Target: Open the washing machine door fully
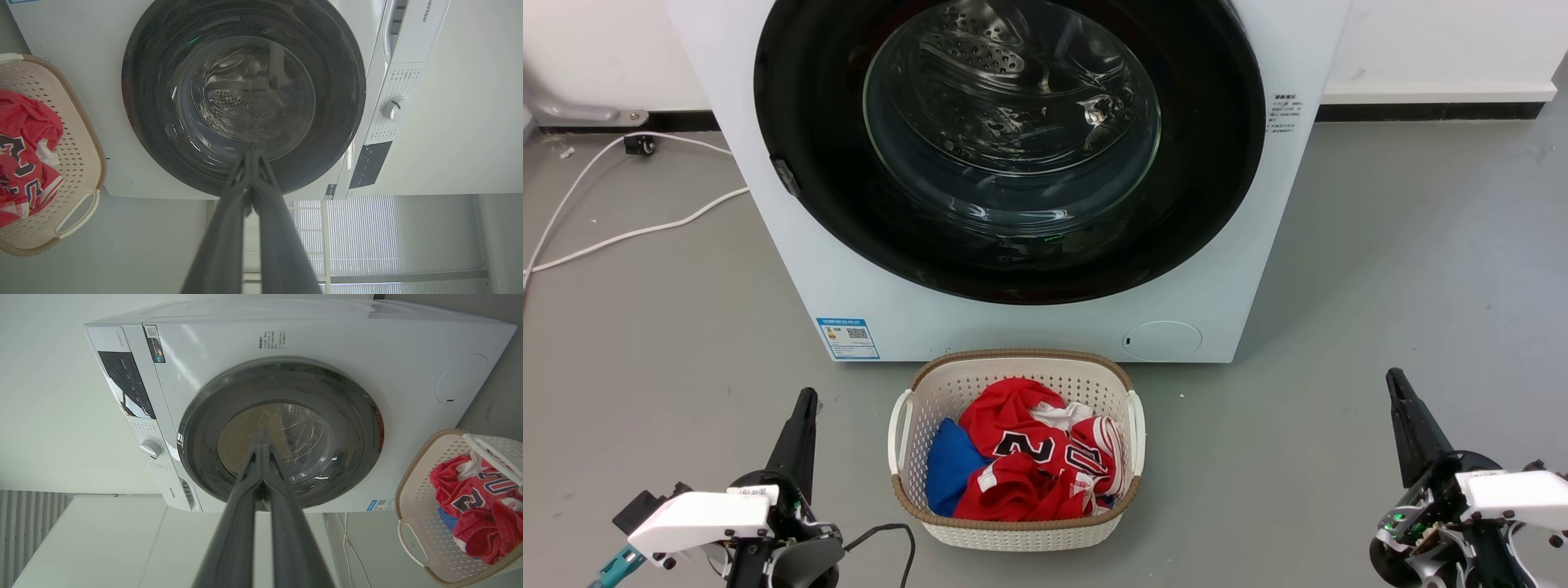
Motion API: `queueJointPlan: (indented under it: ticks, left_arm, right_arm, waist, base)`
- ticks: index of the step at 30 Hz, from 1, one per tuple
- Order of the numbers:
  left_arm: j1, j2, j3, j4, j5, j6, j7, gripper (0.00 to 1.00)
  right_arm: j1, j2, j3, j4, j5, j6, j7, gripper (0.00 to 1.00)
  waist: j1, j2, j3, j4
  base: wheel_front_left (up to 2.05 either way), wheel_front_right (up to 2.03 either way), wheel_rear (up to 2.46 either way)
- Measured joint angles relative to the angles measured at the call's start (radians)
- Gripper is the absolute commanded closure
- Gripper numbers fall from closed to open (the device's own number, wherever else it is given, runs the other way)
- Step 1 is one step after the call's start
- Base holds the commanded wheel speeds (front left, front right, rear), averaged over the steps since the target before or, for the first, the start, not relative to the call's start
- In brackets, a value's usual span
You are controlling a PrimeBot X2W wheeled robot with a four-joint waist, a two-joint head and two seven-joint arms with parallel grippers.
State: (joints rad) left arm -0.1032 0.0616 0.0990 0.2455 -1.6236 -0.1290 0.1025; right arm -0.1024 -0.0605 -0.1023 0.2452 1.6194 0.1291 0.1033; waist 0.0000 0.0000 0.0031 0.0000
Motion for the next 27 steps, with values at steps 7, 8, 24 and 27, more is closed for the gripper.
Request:
queueJointPlan:
  ticks: [7,8,24,27]
  left_arm:
    - [0.0,-0.001,0.001,0.0,0.0,0.0,0.0,1.0]
    - [0.0,-0.001,0.001,0.0,0.0,0.0,0.0,1.0]
    - [0.036,-0.01,-0.004,0.037,0.001,0.001,-0.005,0.0]
    - [0.036,-0.01,-0.017,0.03,0.006,0.001,-0.022,0.0]
  right_arm:
    - [0.0,0.001,-0.001,0.0,0.0,0.0,0.0,1.0]
    - [0.0,0.001,-0.001,0.0,0.0,0.0,0.0,1.0]
    - [0.04,0.006,0.001,0.032,-0.001,0.0,-0.003,0.0]
    - [0.042,0.006,0.008,0.022,-0.002,0.0,-0.016,0.0]
  waist:
    - [0.0,0.0,0.0,0.0]
    - [0.0,0.0,0.0,0.0]
    - [0.0,0.0,0.0,0.0]
    - [0.0,0.0,0.0,0.0]
  base:
    - [0.0,0.0,0.0]
    - [0.0,0.0,0.0]
    - [0.0,0.0,0.0]
    - [0.0,0.0,0.0]
